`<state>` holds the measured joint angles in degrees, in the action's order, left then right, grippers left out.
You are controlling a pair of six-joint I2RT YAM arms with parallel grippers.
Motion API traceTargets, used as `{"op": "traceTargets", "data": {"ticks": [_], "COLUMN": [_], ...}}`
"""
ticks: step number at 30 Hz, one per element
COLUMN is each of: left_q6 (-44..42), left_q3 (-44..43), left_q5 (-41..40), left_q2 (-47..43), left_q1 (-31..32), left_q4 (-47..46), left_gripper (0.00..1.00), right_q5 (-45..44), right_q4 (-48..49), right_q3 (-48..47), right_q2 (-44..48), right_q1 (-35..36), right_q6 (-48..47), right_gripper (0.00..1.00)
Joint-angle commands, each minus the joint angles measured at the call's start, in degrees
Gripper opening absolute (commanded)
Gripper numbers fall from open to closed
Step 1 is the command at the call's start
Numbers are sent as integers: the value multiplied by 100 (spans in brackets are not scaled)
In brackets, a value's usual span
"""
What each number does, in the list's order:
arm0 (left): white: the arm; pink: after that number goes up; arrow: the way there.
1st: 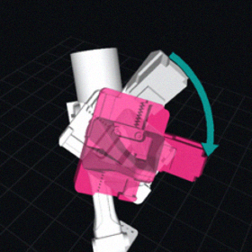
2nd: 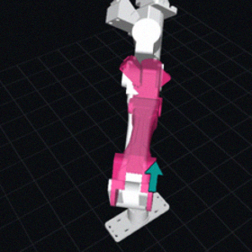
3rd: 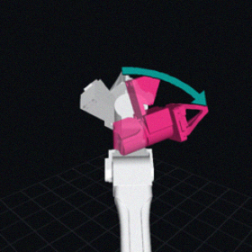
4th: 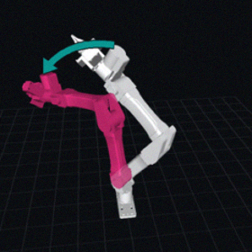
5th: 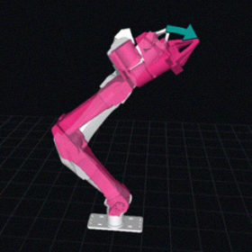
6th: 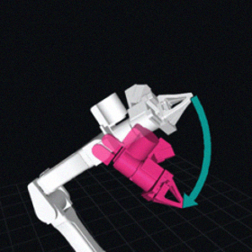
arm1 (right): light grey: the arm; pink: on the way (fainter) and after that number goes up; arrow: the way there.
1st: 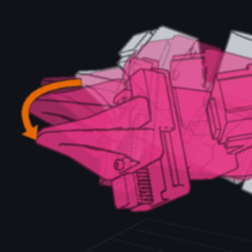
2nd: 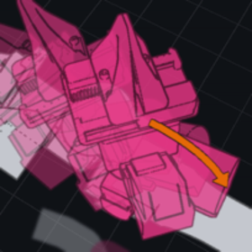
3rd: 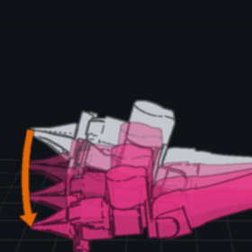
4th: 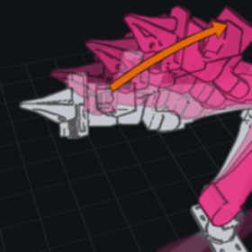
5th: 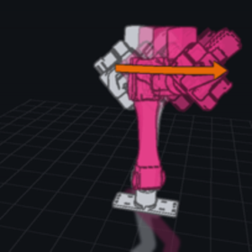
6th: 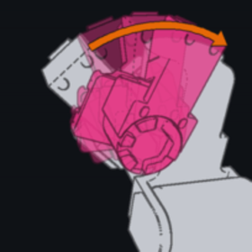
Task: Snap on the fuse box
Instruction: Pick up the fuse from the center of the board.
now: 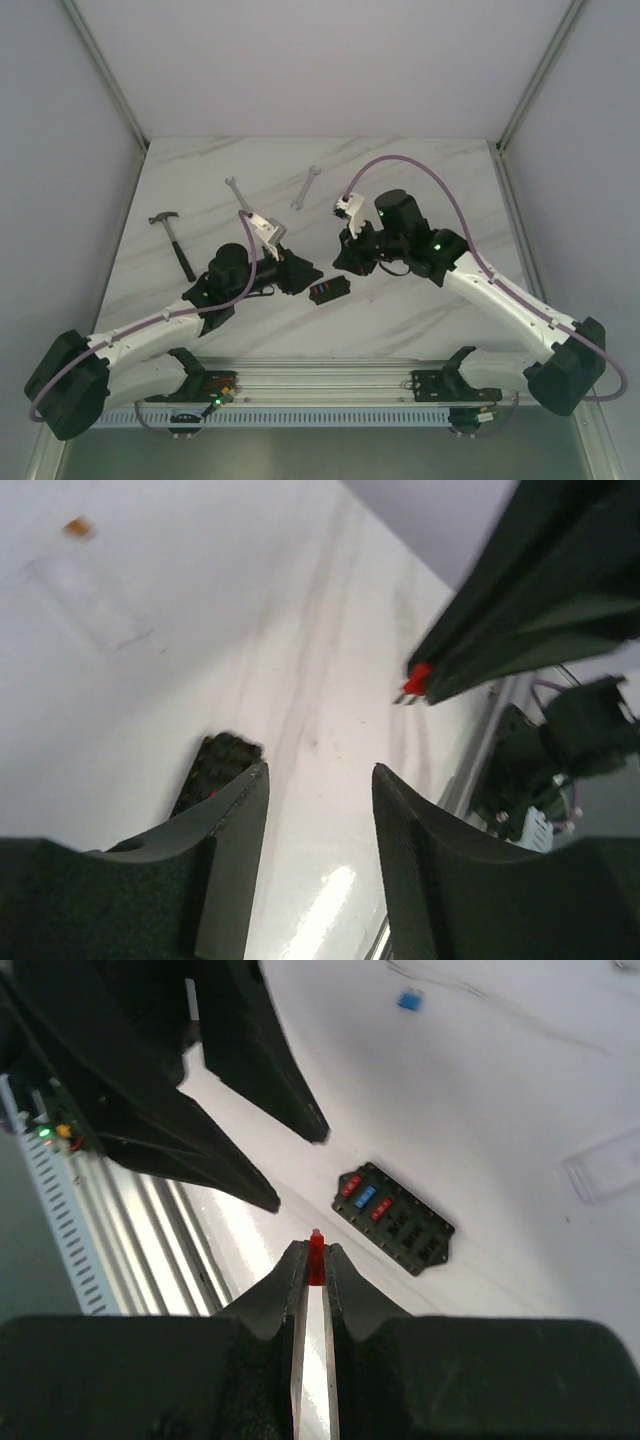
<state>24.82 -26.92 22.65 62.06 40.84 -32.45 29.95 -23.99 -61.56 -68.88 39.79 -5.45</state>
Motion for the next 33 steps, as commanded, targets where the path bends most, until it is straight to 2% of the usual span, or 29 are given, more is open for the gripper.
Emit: {"op": "traceTargets", "data": {"ticks": [1,3,9,13,19,33], "left_q6": [846,1125,1822,2159,2465,2633], "left_q3": [292,307,371,364,189,-157], "left_q5": [-1521,-1774,-1760,-1674,-1403,-1098], "left_q2": [-258,-203,154,443,1073,1787], "left_q1": [-46,-94,-195,-237,-244,-245], "left_q4": [722,988,1208,1212,1136,1177], "left_gripper": [57,60,66,69,67,51], "right_q5": [-2005,-2548,-3856,-4559,-4757,-4785], "right_q4": [141,145,116,112,298,551], "right_q3": [-67,-98,-187,-131,27,260], "right_q2": [-193,-402,-1119,-1415,-1698,-2256], "right_q1": [478,748,1379,1507,1572,1579], "right_q6": [973,1329,2238,2740,3044,3156], "right_gripper": [0,0,0,0,0,0]}}
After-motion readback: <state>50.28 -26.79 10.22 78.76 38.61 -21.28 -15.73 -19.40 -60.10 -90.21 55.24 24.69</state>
